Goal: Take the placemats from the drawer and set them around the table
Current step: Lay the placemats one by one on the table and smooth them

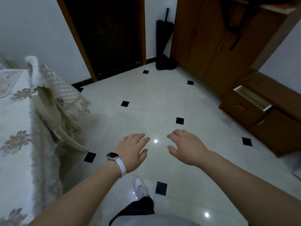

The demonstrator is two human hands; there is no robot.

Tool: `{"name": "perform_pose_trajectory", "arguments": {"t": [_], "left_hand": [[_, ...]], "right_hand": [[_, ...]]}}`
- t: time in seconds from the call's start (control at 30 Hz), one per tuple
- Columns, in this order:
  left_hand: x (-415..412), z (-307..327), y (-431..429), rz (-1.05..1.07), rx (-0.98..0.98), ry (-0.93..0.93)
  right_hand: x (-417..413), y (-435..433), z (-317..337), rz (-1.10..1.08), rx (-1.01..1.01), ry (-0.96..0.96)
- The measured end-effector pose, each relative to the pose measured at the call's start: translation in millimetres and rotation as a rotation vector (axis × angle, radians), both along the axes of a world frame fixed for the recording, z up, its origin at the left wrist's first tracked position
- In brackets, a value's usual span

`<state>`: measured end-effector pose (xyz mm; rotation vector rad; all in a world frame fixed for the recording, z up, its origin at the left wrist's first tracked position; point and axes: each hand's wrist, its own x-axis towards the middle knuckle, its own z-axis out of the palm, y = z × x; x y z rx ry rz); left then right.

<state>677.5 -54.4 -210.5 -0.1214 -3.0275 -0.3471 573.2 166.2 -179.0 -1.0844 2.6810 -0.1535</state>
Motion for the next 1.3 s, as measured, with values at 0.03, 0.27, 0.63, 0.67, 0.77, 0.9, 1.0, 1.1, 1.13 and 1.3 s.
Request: {"name": "perform_pose_trajectory", "arguments": {"t": [0.03, 0.27, 0.63, 0.67, 0.77, 0.9, 1.0, 1.1, 1.13, 1.3], "left_hand": [[-16, -2, -18, 0.008, 0.016, -0.003], [-110, 5, -140, 0.039, 0.002, 0.041], [-125, 13, -288, 0.392, 0.03, 0.075], [-123, 12, -300, 0.435, 0.031, 0.062], [-126, 6, -331, 0.527, 0.021, 0.013], [-146, 3, -369, 0.65, -0.013, -0.01], [-177, 8, -402, 0.748, -0.034, -0.016], [-218, 18, -435, 0.835, -0.031, -0.052], [-233, 21, -447, 0.855, -0.027, -0.062], [-295, 39, -500, 0.965, -0.027, -0.039]], "right_hand": [[-16, -14, 3, -0.001, 0.004, 0.005], [-111, -134, 28, 0.035, -0.011, 0.065], [-190, -339, 34, 0.362, -0.021, 0.063], [-196, -355, 32, 0.387, -0.034, 0.059], [-215, -399, 22, 0.456, -0.042, 0.037], [-254, -458, 5, 0.557, -0.051, 0.005], [-297, -509, -1, 0.613, -0.097, -0.02], [-346, -557, 4, 0.65, -0.13, -0.034], [-363, -571, 7, 0.662, -0.137, -0.033], [-439, -635, 19, 0.711, -0.158, -0.01]]}}
